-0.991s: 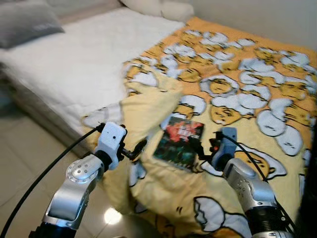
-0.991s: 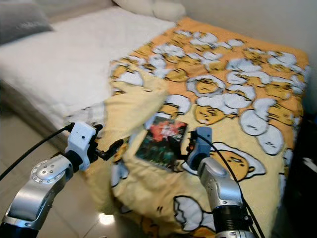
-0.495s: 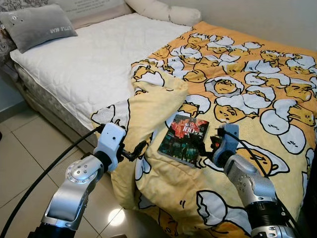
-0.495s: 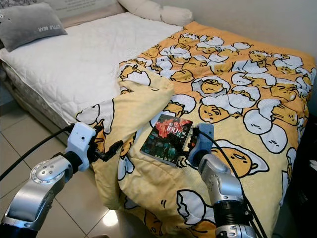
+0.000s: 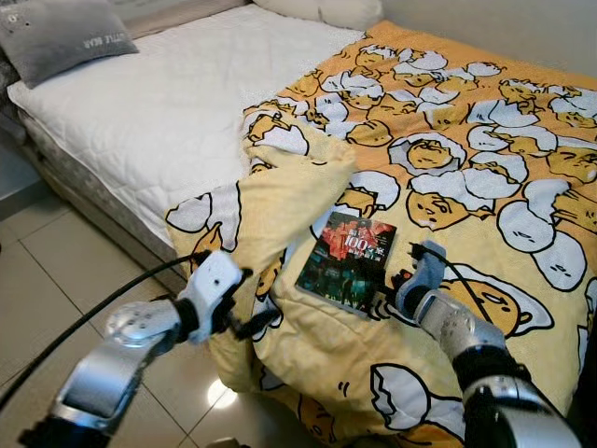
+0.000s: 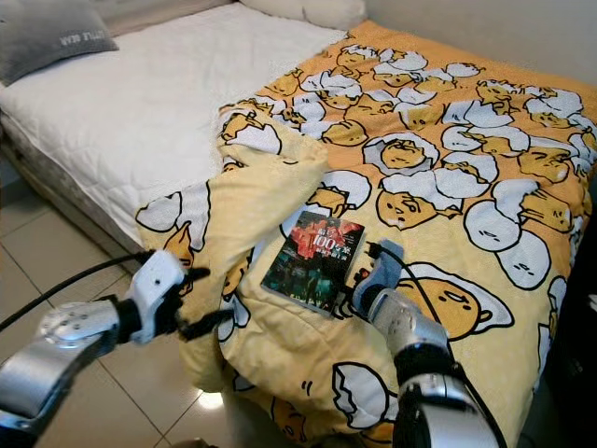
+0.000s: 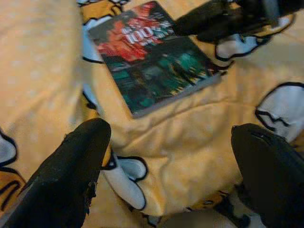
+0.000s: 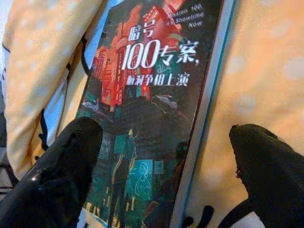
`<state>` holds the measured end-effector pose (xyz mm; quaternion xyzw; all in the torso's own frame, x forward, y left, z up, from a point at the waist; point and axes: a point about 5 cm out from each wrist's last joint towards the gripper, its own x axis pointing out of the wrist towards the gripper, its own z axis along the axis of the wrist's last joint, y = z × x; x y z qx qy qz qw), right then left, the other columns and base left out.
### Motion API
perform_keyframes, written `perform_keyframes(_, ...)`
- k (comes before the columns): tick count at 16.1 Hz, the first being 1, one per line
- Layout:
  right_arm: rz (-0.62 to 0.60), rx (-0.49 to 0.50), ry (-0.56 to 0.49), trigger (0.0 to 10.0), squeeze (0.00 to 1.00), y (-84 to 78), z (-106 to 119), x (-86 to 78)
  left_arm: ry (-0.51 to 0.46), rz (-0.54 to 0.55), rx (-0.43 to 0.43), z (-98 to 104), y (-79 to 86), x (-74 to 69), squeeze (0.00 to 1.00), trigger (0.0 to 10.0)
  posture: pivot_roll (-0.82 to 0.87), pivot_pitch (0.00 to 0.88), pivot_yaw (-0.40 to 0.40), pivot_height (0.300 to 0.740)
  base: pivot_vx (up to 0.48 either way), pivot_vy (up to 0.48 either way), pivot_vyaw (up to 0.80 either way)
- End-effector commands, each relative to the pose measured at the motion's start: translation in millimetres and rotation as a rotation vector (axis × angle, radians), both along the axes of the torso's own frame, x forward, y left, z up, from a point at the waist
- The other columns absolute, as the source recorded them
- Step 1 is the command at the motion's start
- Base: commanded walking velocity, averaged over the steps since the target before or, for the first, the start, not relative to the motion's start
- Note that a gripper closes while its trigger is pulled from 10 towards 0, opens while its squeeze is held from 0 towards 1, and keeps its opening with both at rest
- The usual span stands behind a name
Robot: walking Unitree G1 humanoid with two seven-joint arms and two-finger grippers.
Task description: Clean up the room
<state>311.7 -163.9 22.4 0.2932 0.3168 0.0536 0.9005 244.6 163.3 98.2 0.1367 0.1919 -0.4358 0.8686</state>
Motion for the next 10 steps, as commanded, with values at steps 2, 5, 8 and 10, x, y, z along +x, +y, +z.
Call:
perform_keyframes(2, -0.012, 0.016, 0.027, 10.0, 1.0, -2.1, -1.7, 1.8, 0.021, -0.049, -0.012, 3.2, -0.9, -4.7, 0.0, 10.0, 0.01, 0.0, -0.023, 0.74, 0.0, 0.0, 0.0)
perform_keyframes(5, -0.017, 0.113, 0.015, 10.0, 1.0, -1.4, 3.1, 7.7, 0.049, -0.08, 0.0, 2.4, 2.9, -10.6, 0.0, 10.0, 0.02, 0.0, -0.032, 0.74, 0.0, 0.0, 0.0)
perform_keyframes(8, 0.063, 0.136, 0.001, 10.0, 1.0, 2.2, 4.3, 6.9, 0.058, -0.083, -0.005, 1.2, 1.9, -14.2, 0.0, 10.0, 0.02, 0.0, -0.037, 0.74, 0.0, 0.0, 0.0)
perform_keyframes(10, 0.089, 0.154, 0.012, 10.0, 1.0, 7.5, 1.3, 4.8, 0.063, -0.088, -0.006, 1.3, 1.4, -15.1, 0.0, 10.0, 0.02, 0.0, -0.034, 0.74, 0.0, 0.0, 0.0)
